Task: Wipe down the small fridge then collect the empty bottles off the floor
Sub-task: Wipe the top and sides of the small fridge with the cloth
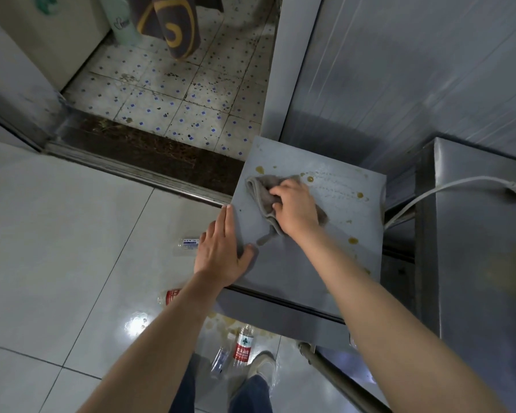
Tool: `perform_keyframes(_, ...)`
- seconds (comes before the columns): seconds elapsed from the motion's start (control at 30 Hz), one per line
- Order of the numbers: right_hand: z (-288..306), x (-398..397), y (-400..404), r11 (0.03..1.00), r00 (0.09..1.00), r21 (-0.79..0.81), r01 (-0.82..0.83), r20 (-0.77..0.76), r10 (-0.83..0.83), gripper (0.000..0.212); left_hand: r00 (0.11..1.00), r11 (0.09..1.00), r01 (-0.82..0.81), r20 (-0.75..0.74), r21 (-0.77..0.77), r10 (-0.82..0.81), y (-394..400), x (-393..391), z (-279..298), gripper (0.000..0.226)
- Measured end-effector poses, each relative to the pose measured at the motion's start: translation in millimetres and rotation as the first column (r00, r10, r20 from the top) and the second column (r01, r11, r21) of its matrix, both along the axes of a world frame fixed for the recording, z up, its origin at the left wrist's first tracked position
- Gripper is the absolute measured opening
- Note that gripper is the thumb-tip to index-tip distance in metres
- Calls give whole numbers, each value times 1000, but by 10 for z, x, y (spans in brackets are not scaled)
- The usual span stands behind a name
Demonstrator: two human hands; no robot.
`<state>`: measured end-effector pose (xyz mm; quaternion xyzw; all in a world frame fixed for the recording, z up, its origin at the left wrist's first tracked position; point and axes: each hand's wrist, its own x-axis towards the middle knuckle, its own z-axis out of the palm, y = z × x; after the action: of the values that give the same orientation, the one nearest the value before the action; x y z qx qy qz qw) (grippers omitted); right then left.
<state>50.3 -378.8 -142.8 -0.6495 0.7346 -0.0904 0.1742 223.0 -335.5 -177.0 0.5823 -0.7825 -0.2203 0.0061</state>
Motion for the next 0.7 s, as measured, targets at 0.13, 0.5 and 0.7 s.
perform_keyframes(0.13, -17, -60, 107, 992, 994, -74, -106, 5, 107, 31, 1000, 1000, -1, 7, 1, 1, 7, 1, -10, 94)
perform_keyframes(0.5, -35, -107, -70, 990, 993, -138, -39, 105, 54, 29, 999, 999, -10, 46, -34, 12, 21, -21, -9, 97)
perform_keyframes(0.7, -176, -260, 40, 984, 984, -173, -39, 163, 68, 29, 1000, 999, -23, 21, -41, 24, 26, -27, -11, 99)
